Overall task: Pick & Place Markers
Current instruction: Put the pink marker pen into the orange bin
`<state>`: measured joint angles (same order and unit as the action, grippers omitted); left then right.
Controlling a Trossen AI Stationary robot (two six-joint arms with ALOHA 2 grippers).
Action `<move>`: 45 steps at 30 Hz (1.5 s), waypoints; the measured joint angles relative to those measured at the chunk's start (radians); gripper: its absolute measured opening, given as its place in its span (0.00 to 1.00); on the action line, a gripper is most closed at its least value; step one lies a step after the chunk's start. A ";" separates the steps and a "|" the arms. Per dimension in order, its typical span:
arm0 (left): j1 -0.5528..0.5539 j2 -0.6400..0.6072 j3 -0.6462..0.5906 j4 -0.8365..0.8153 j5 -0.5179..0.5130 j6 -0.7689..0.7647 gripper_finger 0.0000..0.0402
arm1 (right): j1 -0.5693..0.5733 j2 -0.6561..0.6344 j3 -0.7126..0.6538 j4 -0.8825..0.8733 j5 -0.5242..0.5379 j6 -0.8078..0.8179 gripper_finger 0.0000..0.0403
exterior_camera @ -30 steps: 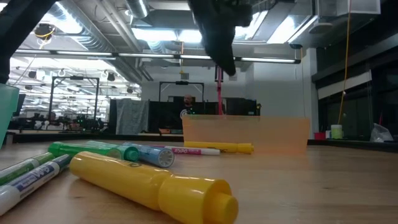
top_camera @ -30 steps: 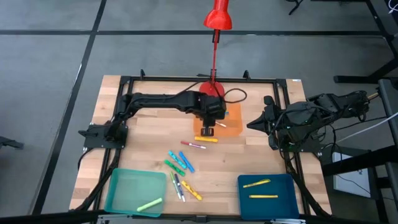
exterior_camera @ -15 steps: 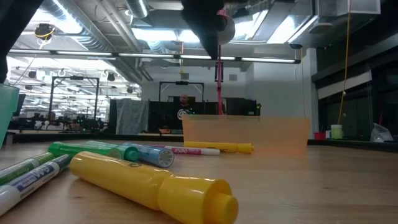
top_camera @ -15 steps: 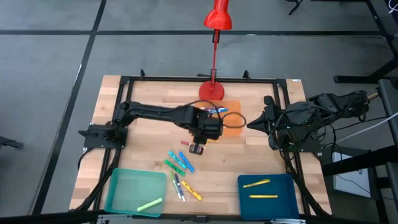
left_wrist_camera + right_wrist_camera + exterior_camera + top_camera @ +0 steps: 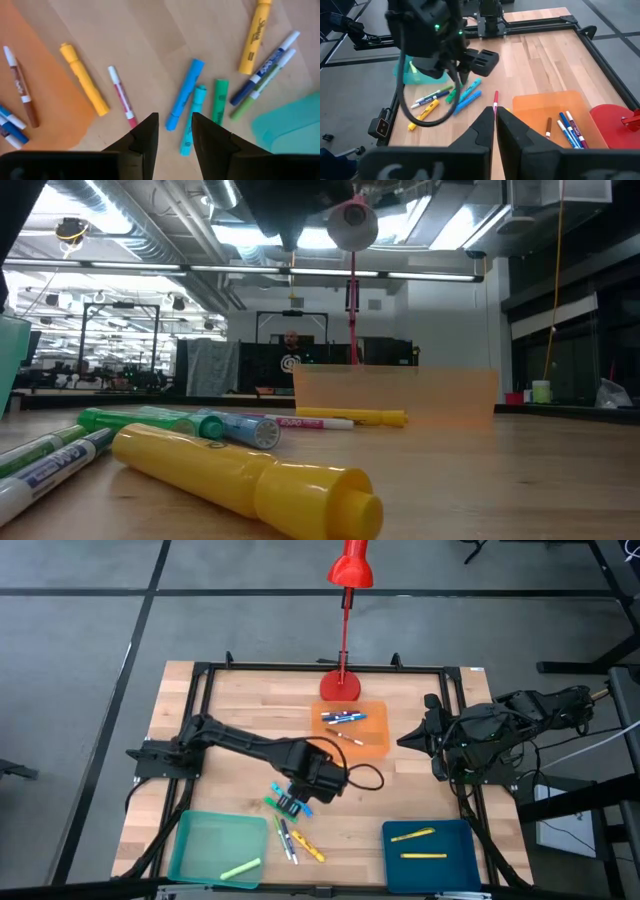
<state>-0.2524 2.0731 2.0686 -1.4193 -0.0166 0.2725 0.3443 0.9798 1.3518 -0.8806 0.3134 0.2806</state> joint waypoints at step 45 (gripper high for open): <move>0.107 0.001 -0.177 0.098 0.043 -0.105 0.51 | 0.000 0.001 0.000 0.000 -0.003 0.000 0.05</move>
<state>-0.1458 2.0745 1.8916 -1.3215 0.0269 0.1673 0.3445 0.9805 1.3518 -0.8810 0.3107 0.2810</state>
